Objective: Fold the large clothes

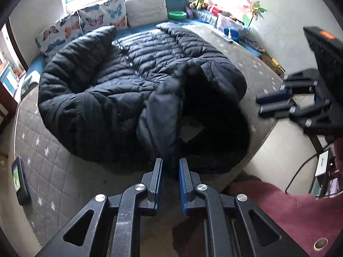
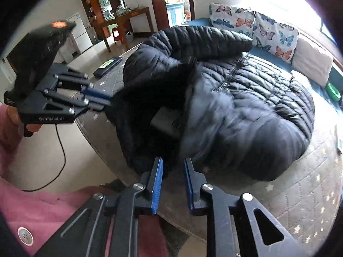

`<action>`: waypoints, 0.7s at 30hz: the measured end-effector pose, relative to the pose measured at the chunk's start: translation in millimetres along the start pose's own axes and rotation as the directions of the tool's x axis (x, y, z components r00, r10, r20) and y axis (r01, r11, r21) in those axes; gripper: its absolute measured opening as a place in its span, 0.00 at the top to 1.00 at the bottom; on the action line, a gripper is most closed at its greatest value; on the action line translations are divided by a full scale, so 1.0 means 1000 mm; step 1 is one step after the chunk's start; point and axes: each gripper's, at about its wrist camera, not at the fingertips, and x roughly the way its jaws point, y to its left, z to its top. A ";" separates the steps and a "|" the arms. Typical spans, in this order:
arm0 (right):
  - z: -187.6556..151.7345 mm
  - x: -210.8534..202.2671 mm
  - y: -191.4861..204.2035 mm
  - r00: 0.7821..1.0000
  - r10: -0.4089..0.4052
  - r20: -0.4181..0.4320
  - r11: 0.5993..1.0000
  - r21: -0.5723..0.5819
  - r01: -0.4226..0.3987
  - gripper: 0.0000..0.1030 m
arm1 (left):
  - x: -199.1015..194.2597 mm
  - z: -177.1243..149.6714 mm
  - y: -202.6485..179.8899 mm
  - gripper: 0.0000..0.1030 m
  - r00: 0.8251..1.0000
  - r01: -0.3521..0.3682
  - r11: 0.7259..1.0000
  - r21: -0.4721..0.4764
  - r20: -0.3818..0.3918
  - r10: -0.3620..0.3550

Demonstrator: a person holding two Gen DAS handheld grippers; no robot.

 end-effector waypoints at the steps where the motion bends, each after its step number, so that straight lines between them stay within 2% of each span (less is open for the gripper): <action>1: 0.001 -0.004 0.000 1.000 -0.006 0.014 1.000 -0.003 0.006 0.77 | -0.003 -0.001 0.001 0.85 1.000 -0.006 1.000 0.005 0.010 0.006; 3: 0.004 -0.011 -0.003 0.998 -0.027 0.050 1.000 0.001 0.027 0.69 | -0.013 -0.001 0.002 0.84 0.999 -0.022 1.000 0.011 0.034 0.022; 5: 0.010 -0.012 -0.009 0.996 -0.042 0.079 0.999 0.016 0.041 0.45 | -0.024 0.007 0.008 0.84 0.997 -0.032 0.999 0.005 0.066 0.031; 7: 0.021 -0.005 -0.017 0.993 -0.062 0.098 0.998 0.031 0.060 0.38 | -0.030 0.016 0.015 0.84 0.995 -0.041 0.999 -0.008 0.088 0.042; 11: 0.027 0.027 -0.028 0.995 -0.080 0.060 0.996 0.043 0.077 0.38 | -0.020 0.053 0.043 0.84 0.993 -0.041 0.997 -0.061 0.107 0.048; 14: 0.024 0.048 -0.036 0.997 -0.072 0.021 0.995 0.064 0.070 0.38 | 0.003 0.081 0.058 0.84 0.996 0.002 0.997 -0.076 0.089 0.004; 18: 0.018 0.081 -0.044 0.997 -0.073 -0.034 0.994 0.081 0.076 0.38 | 0.051 0.119 0.091 0.84 0.999 0.006 0.995 -0.097 0.044 -0.001; 21: 0.006 0.103 -0.050 0.994 -0.057 -0.095 0.992 0.105 0.067 0.38 | 0.086 0.119 0.119 0.84 1.000 0.003 0.988 -0.154 -0.015 -0.005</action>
